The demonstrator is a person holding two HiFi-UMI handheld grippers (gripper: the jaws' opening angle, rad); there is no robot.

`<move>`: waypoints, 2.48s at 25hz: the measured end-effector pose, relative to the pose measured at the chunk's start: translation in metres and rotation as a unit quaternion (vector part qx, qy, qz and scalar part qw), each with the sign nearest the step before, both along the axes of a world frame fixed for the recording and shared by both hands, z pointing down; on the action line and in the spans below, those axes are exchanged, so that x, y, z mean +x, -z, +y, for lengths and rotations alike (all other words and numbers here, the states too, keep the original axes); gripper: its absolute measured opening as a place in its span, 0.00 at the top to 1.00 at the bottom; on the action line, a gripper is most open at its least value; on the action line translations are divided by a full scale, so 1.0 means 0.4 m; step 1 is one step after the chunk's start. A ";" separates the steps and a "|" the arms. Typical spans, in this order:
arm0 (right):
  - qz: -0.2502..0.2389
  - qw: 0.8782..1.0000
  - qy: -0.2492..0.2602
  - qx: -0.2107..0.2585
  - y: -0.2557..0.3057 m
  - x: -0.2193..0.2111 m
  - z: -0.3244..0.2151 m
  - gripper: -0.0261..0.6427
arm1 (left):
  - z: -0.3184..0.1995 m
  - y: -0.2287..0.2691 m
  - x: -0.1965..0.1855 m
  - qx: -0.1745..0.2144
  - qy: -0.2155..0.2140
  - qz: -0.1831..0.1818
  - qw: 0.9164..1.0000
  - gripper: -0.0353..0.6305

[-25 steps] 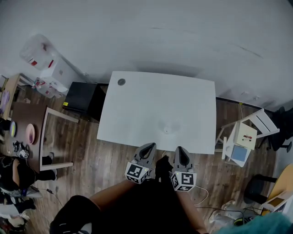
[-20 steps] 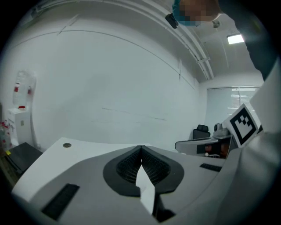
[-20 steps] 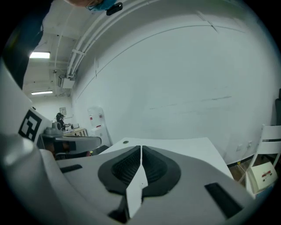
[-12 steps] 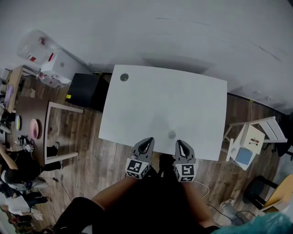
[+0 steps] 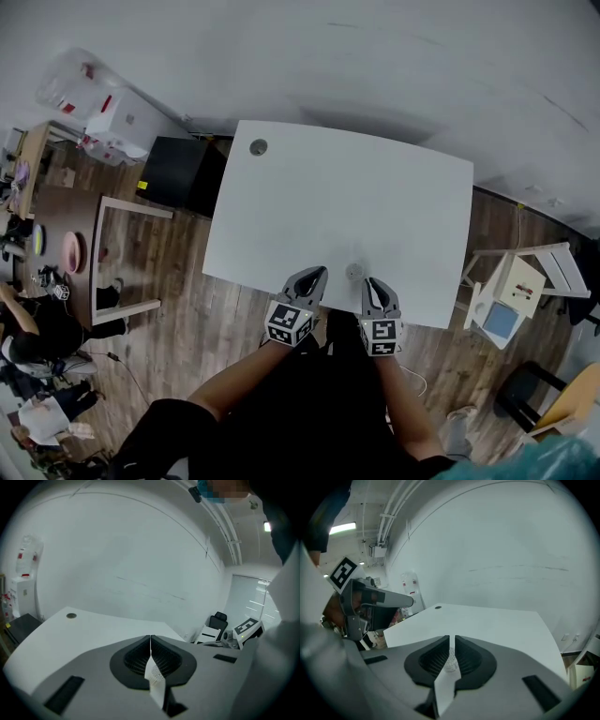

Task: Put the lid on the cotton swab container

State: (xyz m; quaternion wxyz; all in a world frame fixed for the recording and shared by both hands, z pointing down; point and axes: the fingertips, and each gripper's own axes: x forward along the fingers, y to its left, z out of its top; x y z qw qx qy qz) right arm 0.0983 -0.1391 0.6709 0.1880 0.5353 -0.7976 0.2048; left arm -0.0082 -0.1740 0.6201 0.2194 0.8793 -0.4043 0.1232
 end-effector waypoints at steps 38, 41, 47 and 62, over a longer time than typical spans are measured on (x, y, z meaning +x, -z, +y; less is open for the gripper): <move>0.020 0.979 0.182 -0.086 -0.295 -0.068 0.012 0.61 | -0.109 -0.298 0.035 -0.135 -0.016 -0.023 0.990 0.70; 0.019 0.980 0.179 -0.090 -0.302 -0.075 0.004 0.61 | -0.116 -0.314 0.042 -0.154 -0.024 -0.015 0.988 0.70; 0.026 0.980 0.174 -0.088 -0.308 -0.078 -0.004 0.61 | -0.111 -0.350 0.062 -0.181 -0.041 -0.014 0.983 0.70; 0.038 0.978 0.189 -0.082 -0.311 -0.076 -0.022 0.61 | -0.079 -0.301 0.071 -0.186 -0.042 0.015 0.982 0.74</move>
